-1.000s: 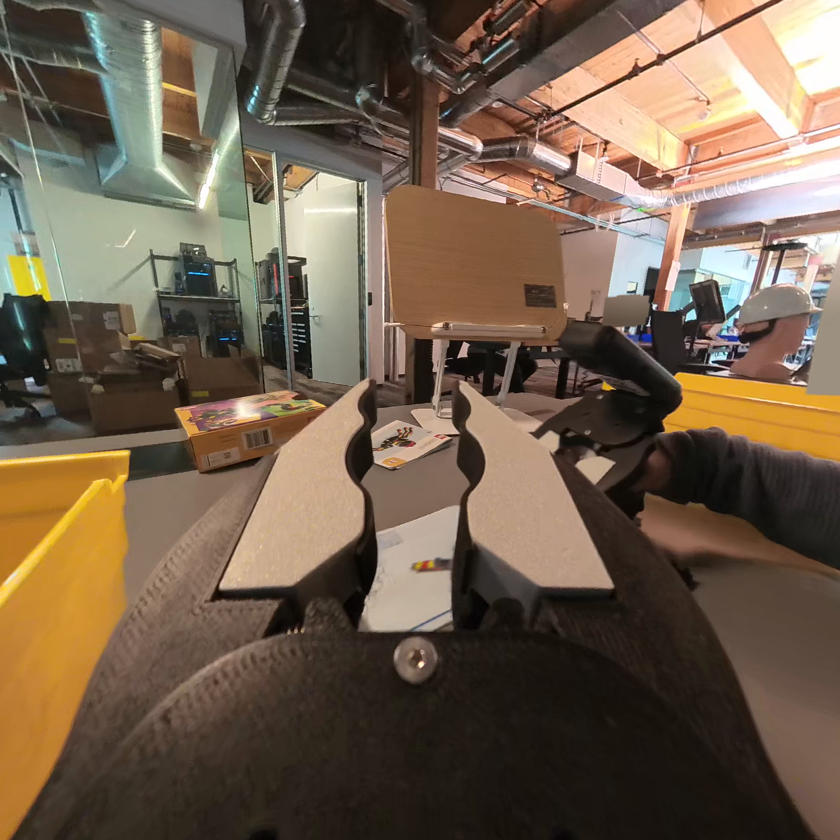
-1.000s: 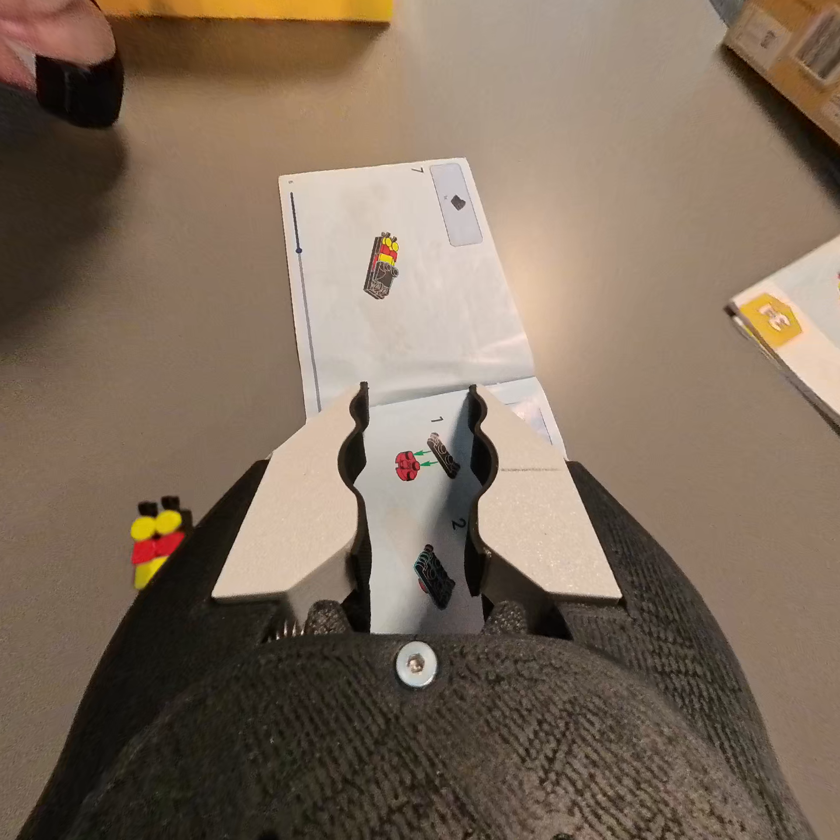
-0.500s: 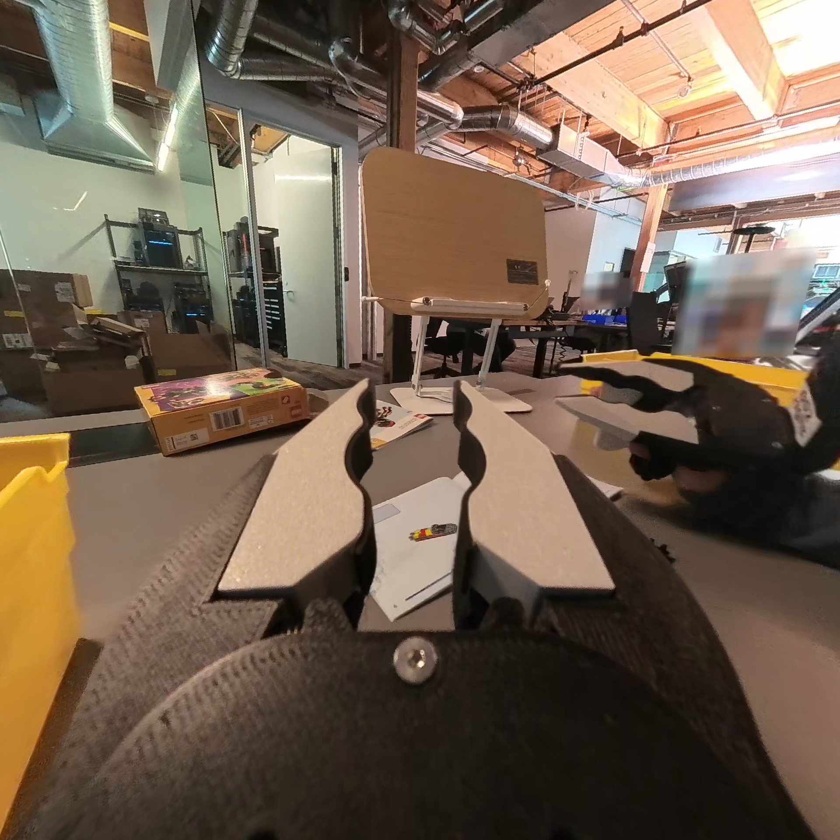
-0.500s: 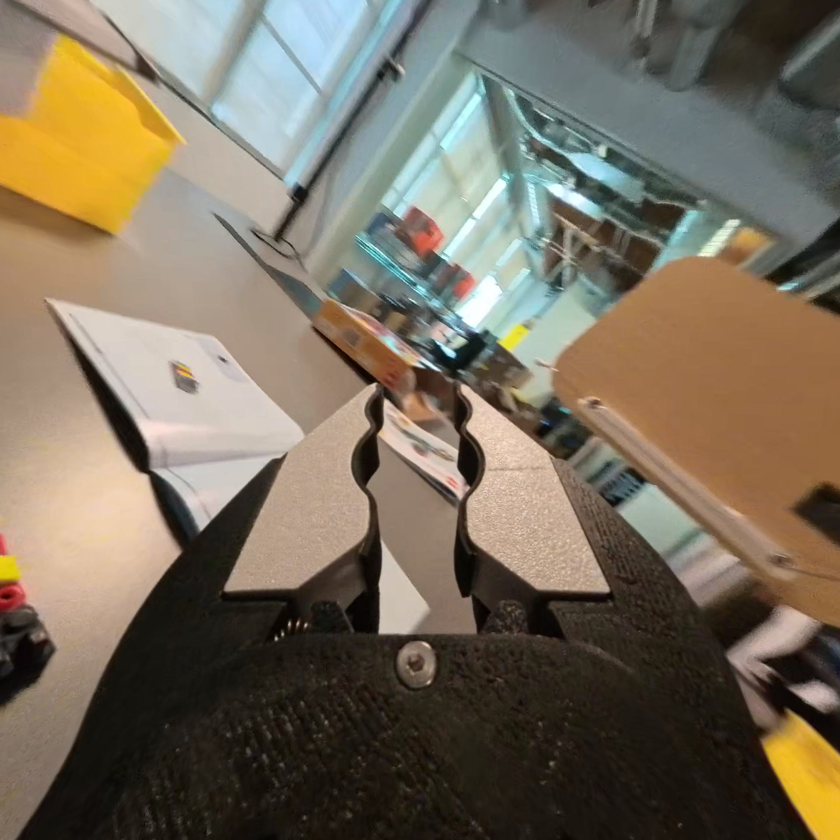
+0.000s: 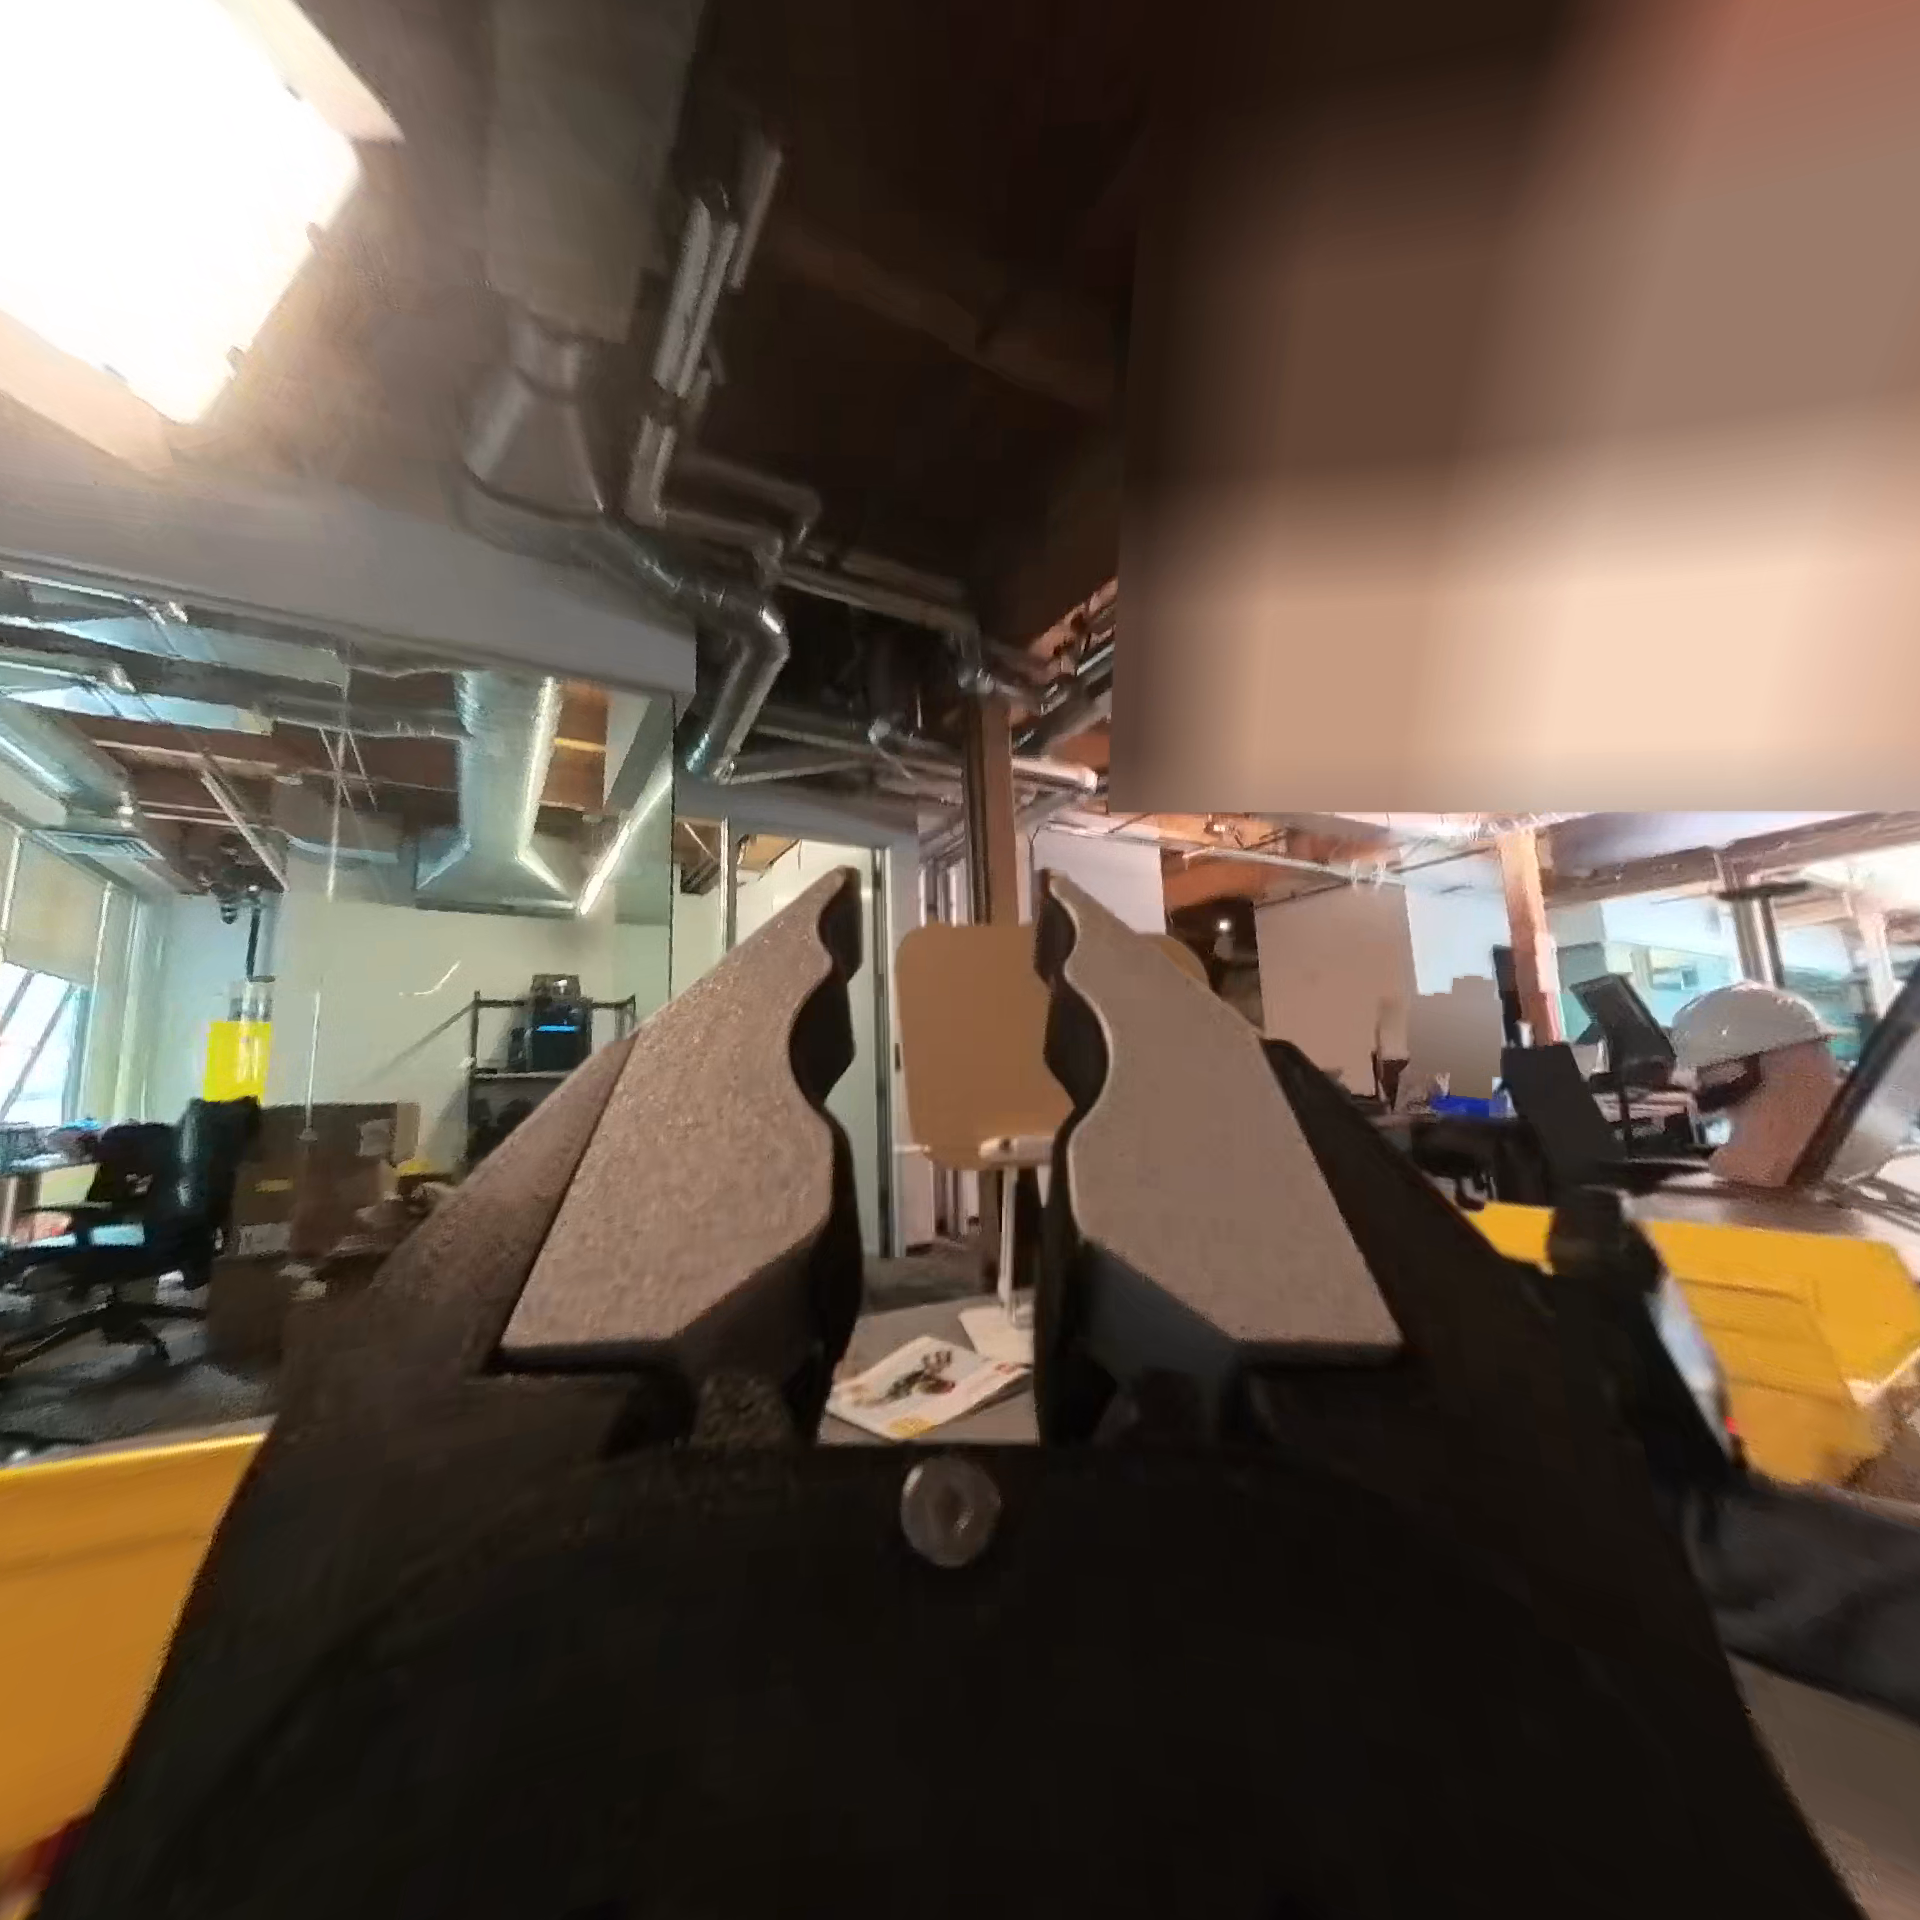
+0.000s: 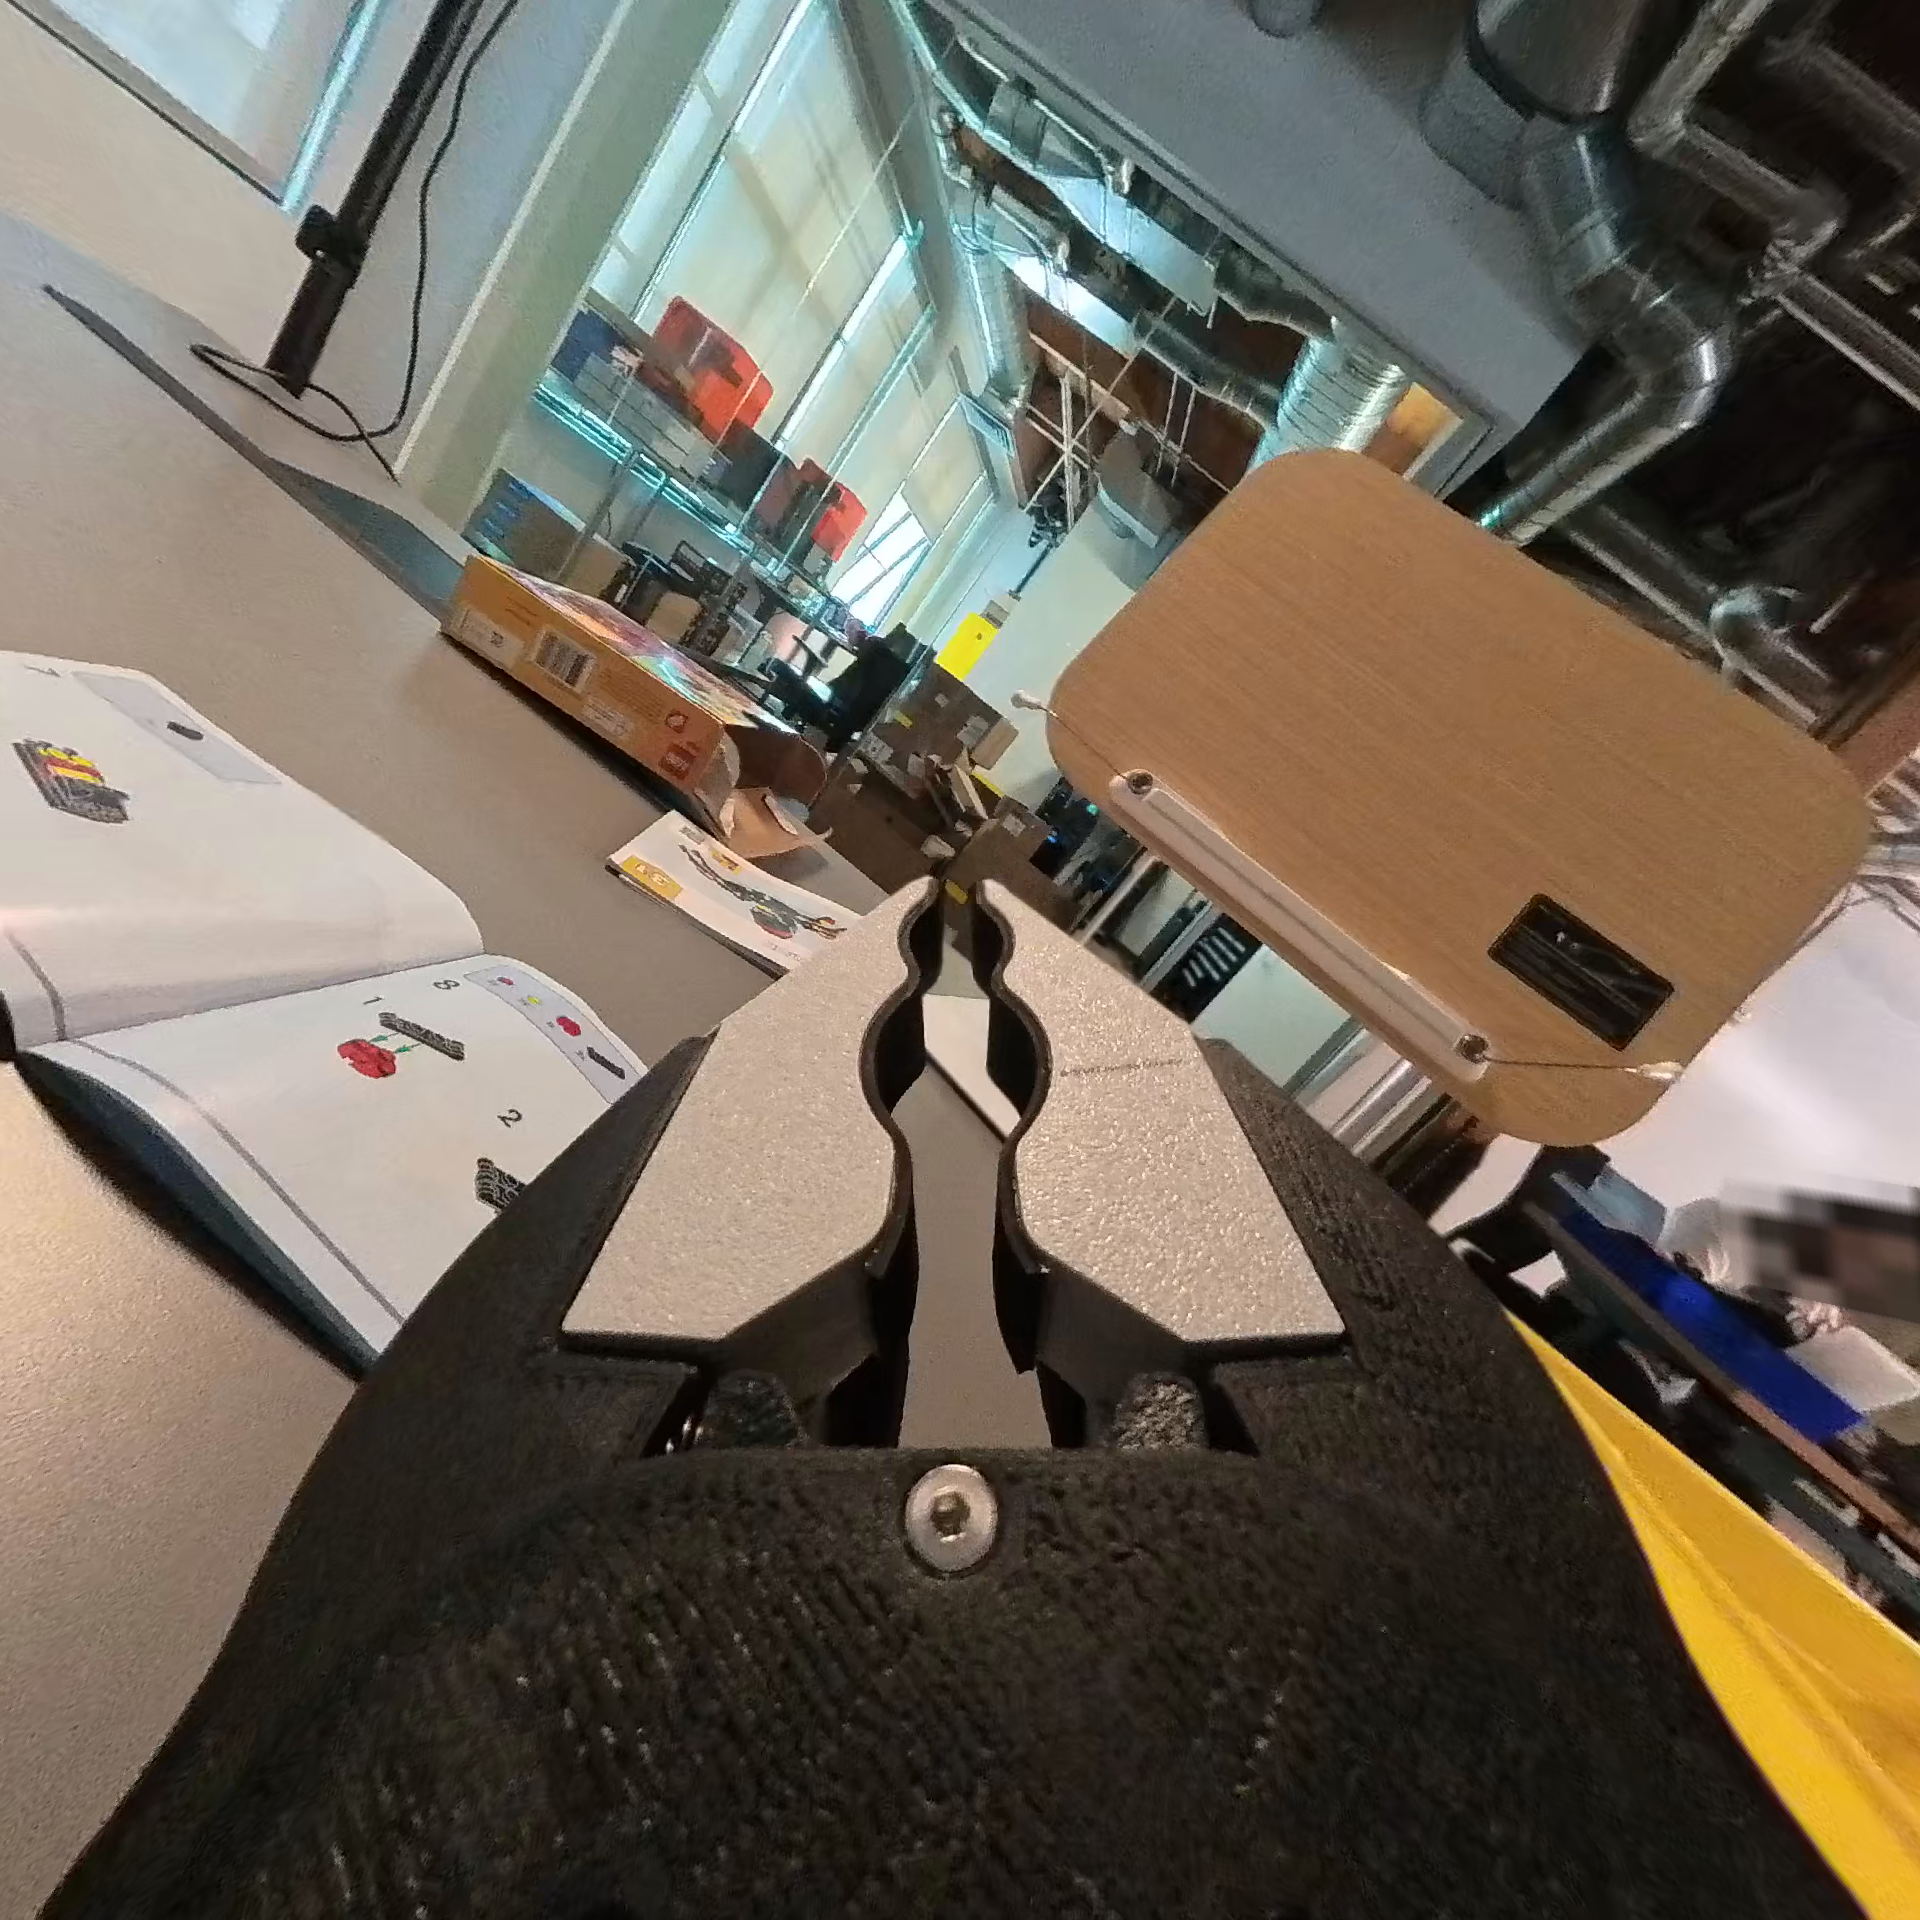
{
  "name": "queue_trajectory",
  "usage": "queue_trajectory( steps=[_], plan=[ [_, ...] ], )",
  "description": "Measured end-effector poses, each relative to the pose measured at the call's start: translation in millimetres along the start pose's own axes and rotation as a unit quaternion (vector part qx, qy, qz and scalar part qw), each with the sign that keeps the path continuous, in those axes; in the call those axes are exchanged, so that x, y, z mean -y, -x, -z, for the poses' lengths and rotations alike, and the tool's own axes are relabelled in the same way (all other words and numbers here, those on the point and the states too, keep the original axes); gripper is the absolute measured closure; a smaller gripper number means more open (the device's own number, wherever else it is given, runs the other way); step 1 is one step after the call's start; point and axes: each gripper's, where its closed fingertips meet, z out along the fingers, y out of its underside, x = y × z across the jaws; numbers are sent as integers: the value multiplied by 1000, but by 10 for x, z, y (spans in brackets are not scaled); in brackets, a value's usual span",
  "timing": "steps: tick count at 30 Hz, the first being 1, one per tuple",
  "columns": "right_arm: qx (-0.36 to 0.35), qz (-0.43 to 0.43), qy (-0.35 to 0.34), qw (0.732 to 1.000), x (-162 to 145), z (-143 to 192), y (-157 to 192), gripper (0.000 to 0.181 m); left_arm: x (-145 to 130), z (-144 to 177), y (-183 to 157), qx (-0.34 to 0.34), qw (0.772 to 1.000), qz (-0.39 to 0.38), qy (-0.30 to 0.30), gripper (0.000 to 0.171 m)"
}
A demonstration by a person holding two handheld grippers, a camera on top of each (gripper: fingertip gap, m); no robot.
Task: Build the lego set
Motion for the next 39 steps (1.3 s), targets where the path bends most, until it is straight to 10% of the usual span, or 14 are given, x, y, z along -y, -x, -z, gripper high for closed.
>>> queue_trajectory(
  steps=[7,14,39],
  plan=[
    [-2,-24,2,1000,-37,-35,-42,181,771,626,1084,142,978,-88,123,153],
    [-4,-46,7,999,-92,-75,-76,181,350,1314,2008,229,902,-56,361,147],
    [0,-48,16,999,-131,-118,-50,181,-823,1823,2149,23,718,4,696,147]
  ],
)
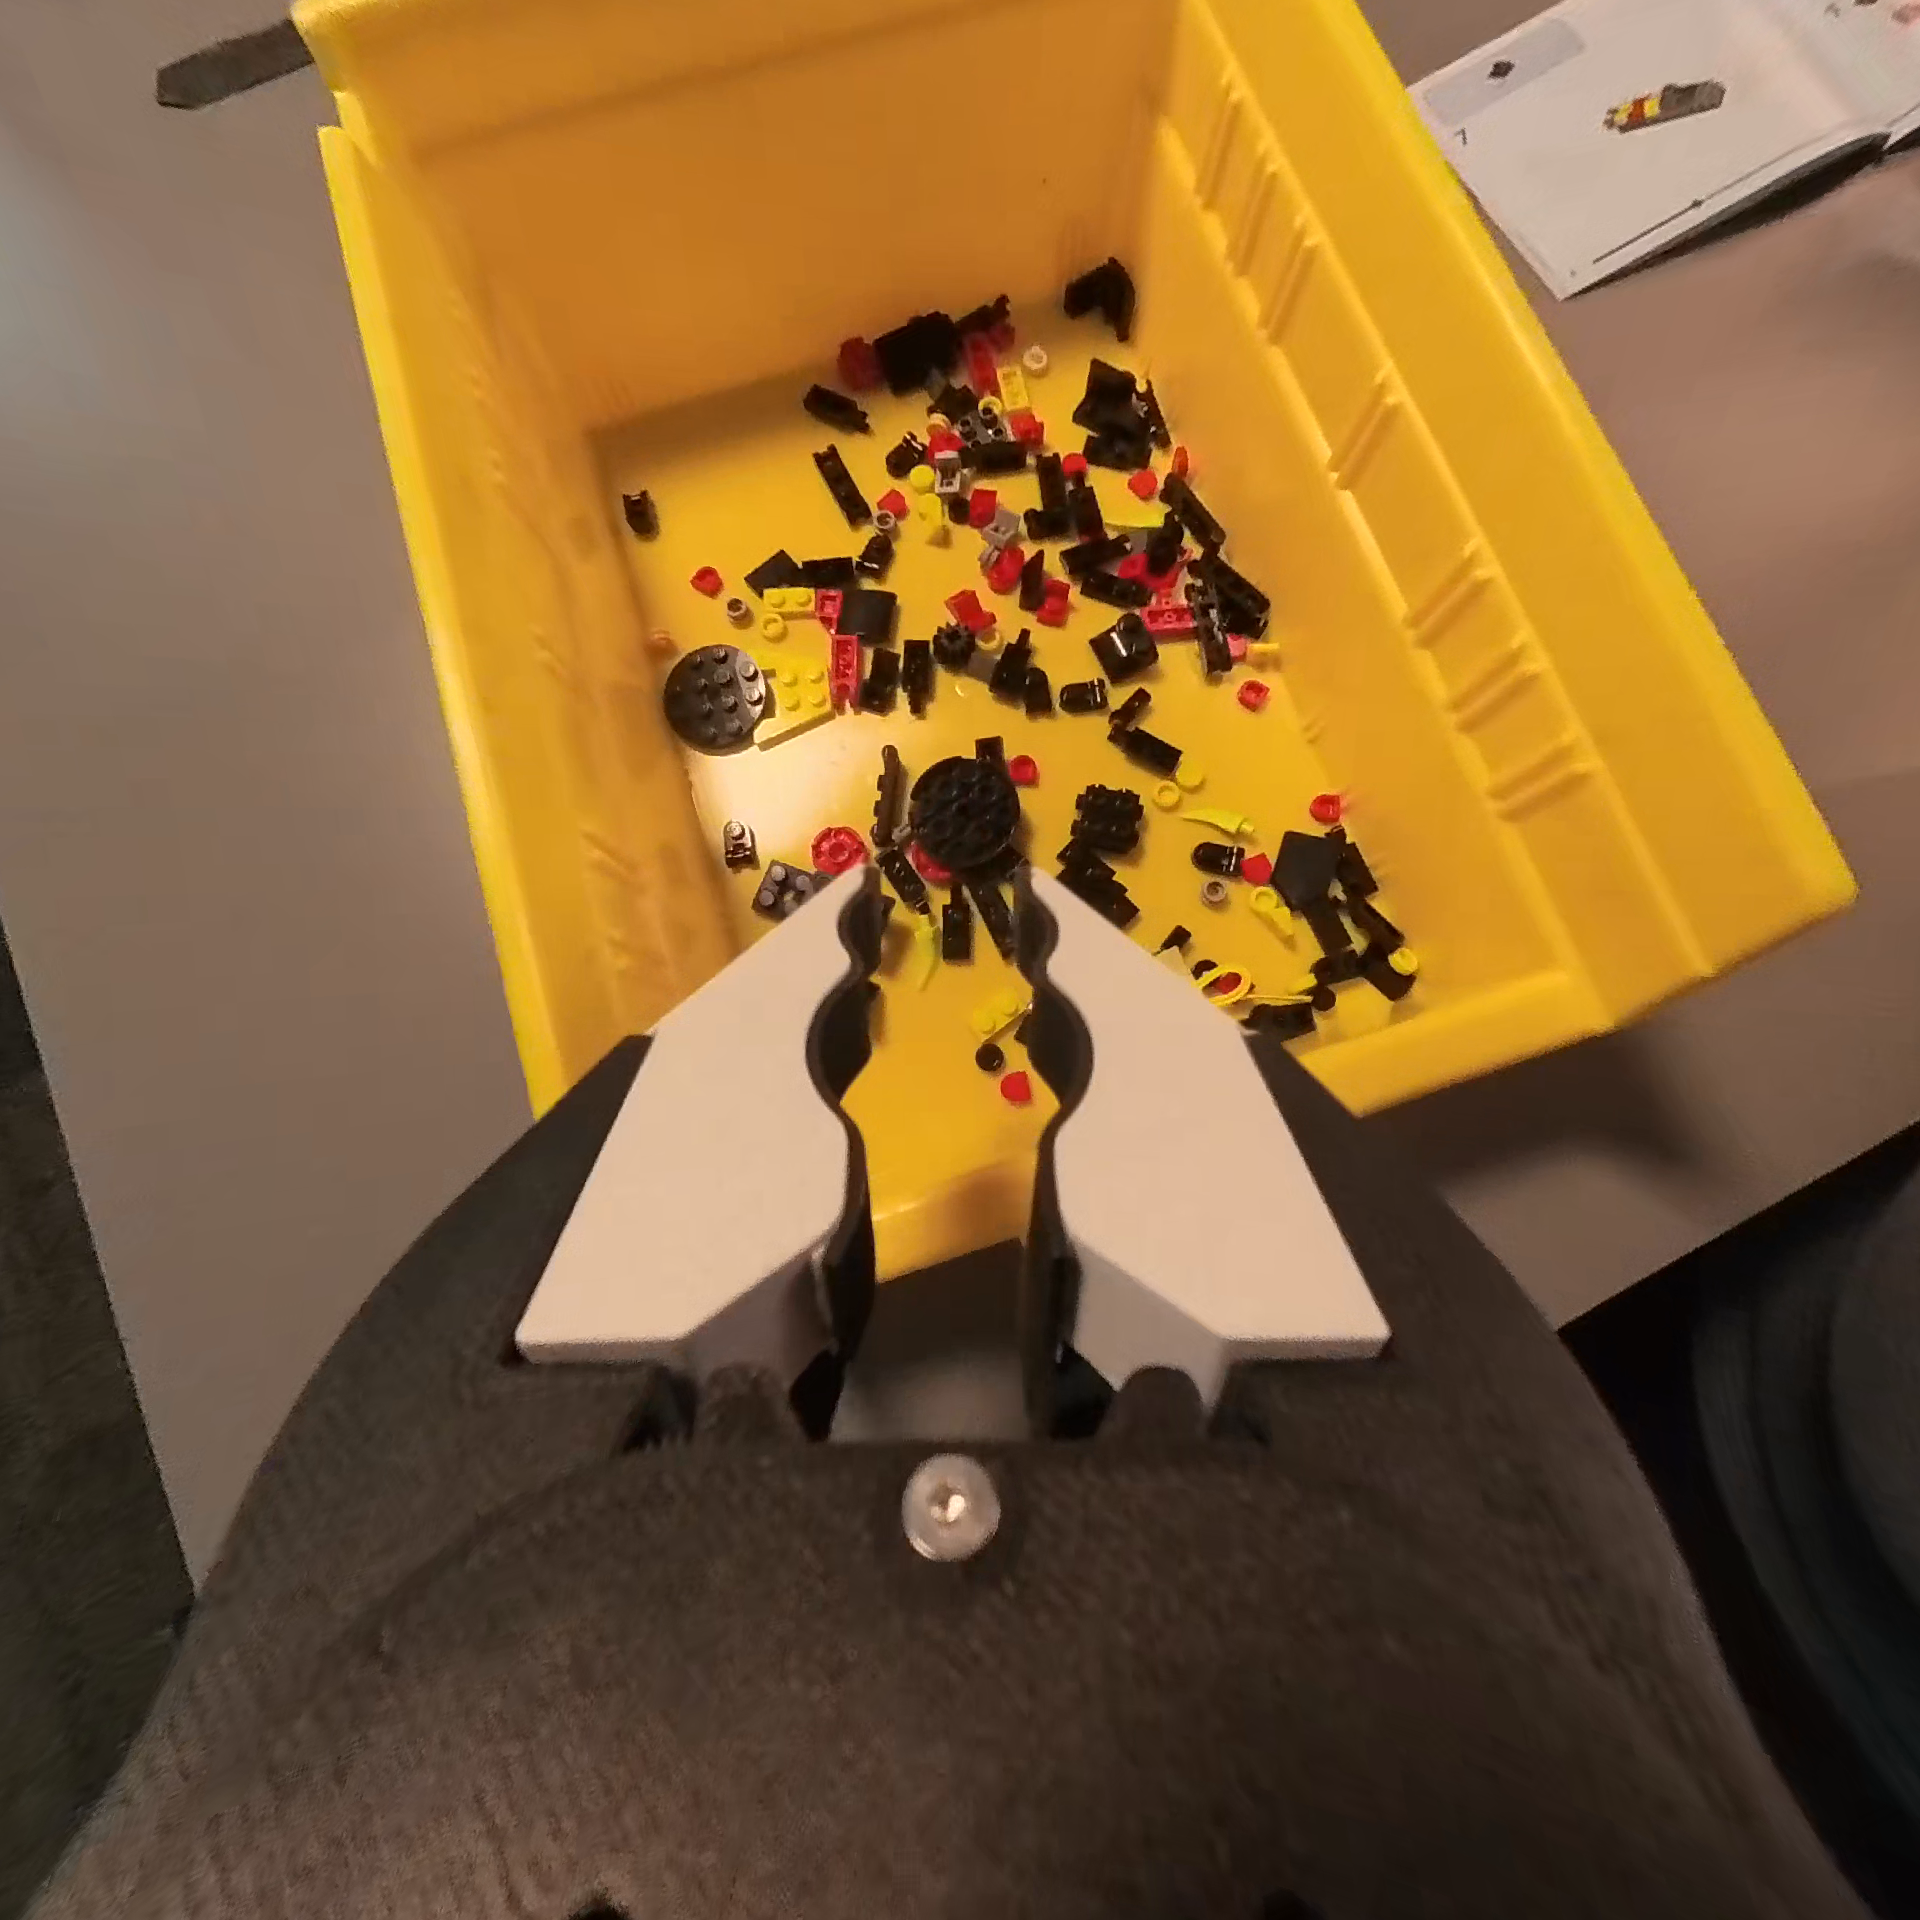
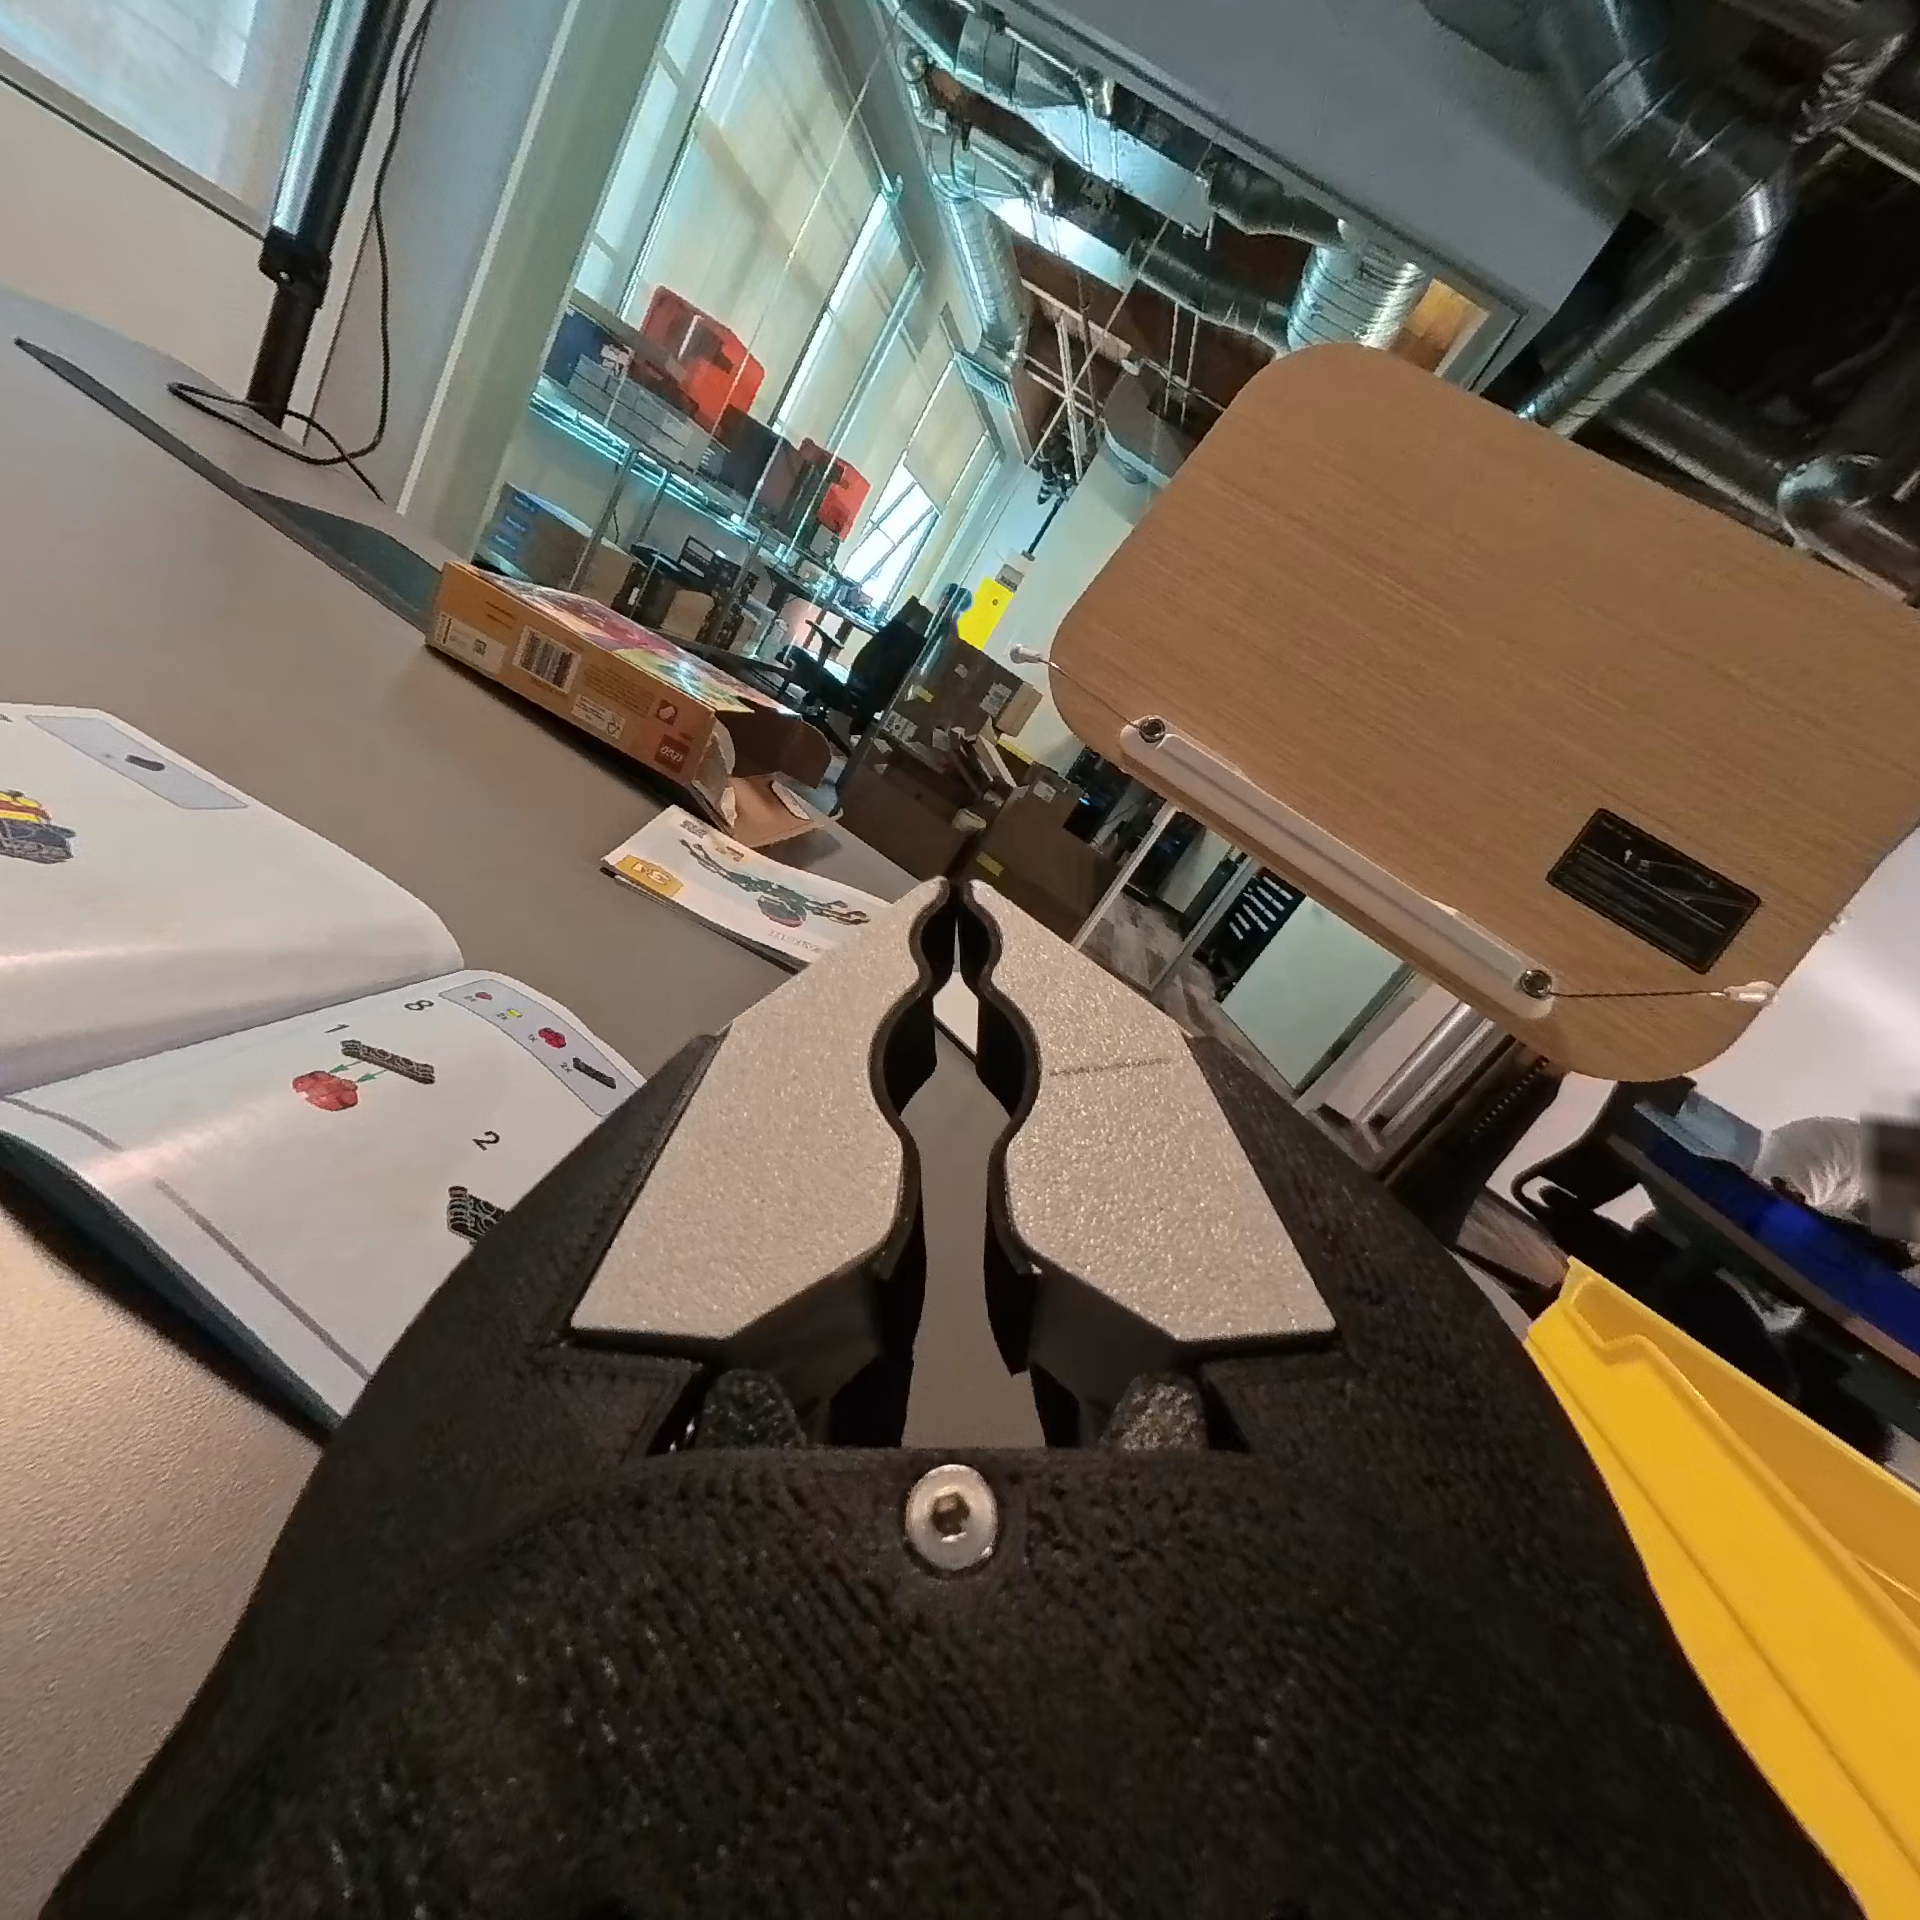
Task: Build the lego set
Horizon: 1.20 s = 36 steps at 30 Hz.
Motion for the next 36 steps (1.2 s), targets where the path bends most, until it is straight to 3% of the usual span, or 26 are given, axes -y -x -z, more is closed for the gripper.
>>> queue_trajectory(
  steps=[2,6,16,22,27,36],
  plan=[
    [-2,1,1,1000,-3,1,-7,181,-8,-25,-61,-17,1000,1,-1,148],
    [-7,4,3,1000,-9,3,-23,181,52,-29,-427,-127,992,20,-14,148],
    [-9,15,12,1000,-33,-7,-15,181,-123,-163,-399,-121,992,-14,37,159],
    [-11,21,16,1000,-45,-12,-16,181,-51,-149,-441,-136,991,-11,2,159],
    [-15,20,19,1000,-55,-14,-30,181,38,-62,-814,-247,967,-33,-60,158],
    [-16,21,20,999,-63,-18,-32,181,-32,-207,-791,-215,973,-26,-76,158]
  ],
)
